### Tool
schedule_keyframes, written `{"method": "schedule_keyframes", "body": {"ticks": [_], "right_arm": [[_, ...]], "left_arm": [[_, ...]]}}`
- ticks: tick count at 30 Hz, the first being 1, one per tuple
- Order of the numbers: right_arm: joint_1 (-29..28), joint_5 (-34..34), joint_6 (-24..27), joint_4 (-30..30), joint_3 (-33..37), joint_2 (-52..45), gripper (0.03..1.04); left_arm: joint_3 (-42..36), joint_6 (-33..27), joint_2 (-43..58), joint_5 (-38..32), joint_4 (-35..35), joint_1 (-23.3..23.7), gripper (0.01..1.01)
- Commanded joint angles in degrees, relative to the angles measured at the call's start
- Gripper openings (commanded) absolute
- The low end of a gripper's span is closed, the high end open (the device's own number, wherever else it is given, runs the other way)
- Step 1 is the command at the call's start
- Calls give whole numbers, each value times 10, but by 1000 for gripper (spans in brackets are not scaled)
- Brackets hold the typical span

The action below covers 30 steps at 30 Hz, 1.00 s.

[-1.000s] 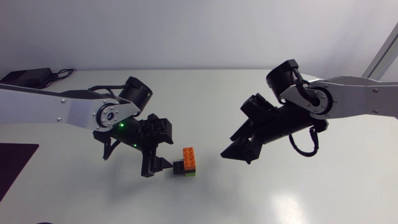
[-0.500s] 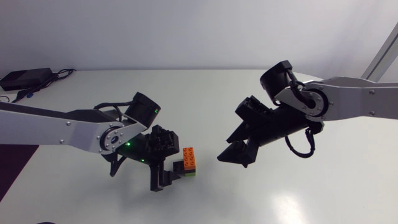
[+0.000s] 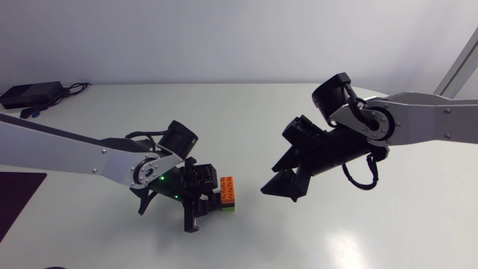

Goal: Disassemble duplo

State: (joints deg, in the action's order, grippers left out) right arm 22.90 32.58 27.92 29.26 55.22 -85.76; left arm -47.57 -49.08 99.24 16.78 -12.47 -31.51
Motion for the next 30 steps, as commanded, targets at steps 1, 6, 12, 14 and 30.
{"method": "schedule_keyframes", "body": {"ticks": [1, 6, 12, 14, 30], "right_arm": [[5, -3, 3, 8, -16, 16, 993], [4, -5, 5, 8, -31, 31, 993], [4, -6, 11, 9, -48, 43, 993], [5, -7, 14, 9, -51, 43, 993], [66, -9, 49, 9, -45, 59, 995]], "left_arm": [[-2, -35, -1, 12, 6, 7, 315], [-15, -140, 6, 42, 0, 43, 290], [-91, -225, 31, 75, -96, 87, 269], [-96, -243, 29, 77, -128, 82, 262], [-61, -303, -39, 197, -277, 64, 261]]}}
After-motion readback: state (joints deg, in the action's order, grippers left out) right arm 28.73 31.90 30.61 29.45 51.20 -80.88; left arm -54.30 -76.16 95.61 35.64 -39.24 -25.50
